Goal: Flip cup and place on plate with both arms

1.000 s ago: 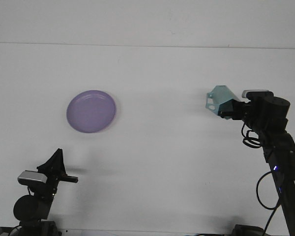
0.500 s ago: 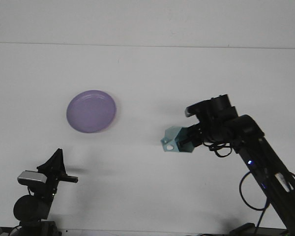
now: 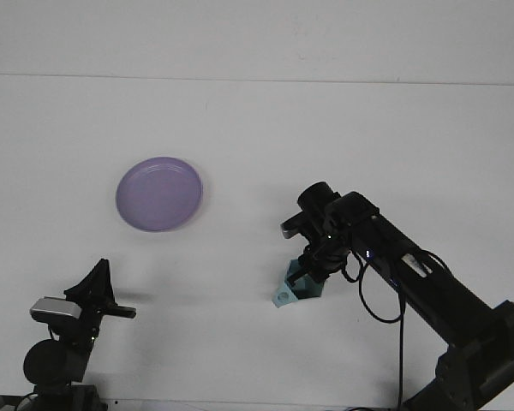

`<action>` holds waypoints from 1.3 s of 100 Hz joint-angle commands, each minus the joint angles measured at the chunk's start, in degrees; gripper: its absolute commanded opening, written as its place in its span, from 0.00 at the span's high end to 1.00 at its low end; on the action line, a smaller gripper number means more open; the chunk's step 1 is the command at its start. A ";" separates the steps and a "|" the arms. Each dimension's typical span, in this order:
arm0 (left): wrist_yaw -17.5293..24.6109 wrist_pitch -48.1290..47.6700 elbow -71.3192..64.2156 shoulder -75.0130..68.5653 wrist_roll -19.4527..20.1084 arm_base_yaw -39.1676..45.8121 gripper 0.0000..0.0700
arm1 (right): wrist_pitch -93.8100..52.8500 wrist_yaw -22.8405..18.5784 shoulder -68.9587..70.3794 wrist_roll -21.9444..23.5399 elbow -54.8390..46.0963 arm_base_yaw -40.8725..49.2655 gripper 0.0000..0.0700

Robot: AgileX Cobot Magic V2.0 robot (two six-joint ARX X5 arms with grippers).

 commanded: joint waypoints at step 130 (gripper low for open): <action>3.65 0.17 7.30 2.08 -17.90 -0.07 0.98 | 25.24 -1.64 -29.59 -1.95 -4.57 -6.49 0.57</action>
